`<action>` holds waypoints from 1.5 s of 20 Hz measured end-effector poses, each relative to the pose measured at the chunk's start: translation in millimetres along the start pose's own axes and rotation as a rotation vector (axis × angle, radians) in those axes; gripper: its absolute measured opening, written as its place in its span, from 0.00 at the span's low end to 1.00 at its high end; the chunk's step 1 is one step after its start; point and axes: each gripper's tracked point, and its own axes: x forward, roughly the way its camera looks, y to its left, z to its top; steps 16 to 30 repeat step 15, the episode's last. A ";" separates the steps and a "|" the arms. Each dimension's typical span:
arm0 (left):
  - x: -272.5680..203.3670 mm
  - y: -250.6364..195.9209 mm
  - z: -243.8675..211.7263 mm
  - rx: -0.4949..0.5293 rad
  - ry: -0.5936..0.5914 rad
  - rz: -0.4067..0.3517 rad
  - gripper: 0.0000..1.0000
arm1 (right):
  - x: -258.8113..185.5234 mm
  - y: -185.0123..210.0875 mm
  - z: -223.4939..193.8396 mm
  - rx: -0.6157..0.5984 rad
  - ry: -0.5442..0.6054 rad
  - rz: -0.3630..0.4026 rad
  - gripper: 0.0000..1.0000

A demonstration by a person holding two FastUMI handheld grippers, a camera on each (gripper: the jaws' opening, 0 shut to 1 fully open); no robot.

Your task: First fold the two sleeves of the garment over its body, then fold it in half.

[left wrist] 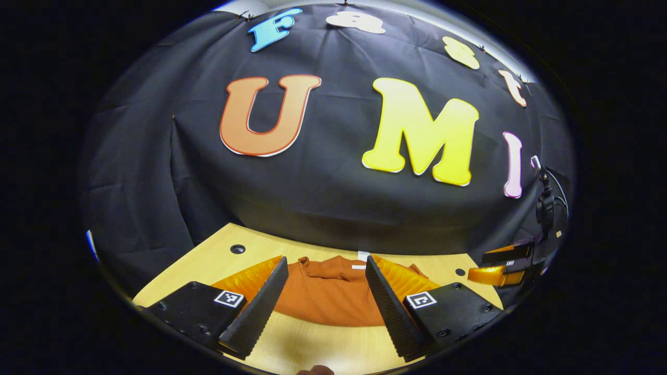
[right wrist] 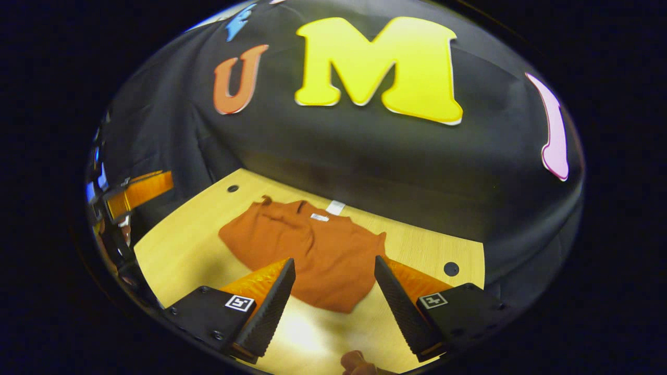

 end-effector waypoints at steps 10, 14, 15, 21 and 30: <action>-162.5 23.2 -41.3 0.056 -0.005 -0.013 0.97 | -194.9 96.0 -14.2 0.011 -0.364 -0.351 0.96; -201.1 6.9 -35.0 0.086 -0.030 -0.105 0.97 | -248.2 122.7 -12.1 0.124 -0.448 -0.412 0.95; -205.5 2.1 -28.7 0.112 -0.046 -0.125 0.97 | -258.4 126.1 -13.1 0.144 -0.471 -0.420 0.95; -205.5 2.1 -28.7 0.112 -0.046 -0.125 0.97 | -258.4 126.1 -13.1 0.144 -0.471 -0.420 0.95; -205.5 2.1 -28.7 0.112 -0.046 -0.125 0.97 | -258.4 126.1 -13.1 0.144 -0.471 -0.420 0.95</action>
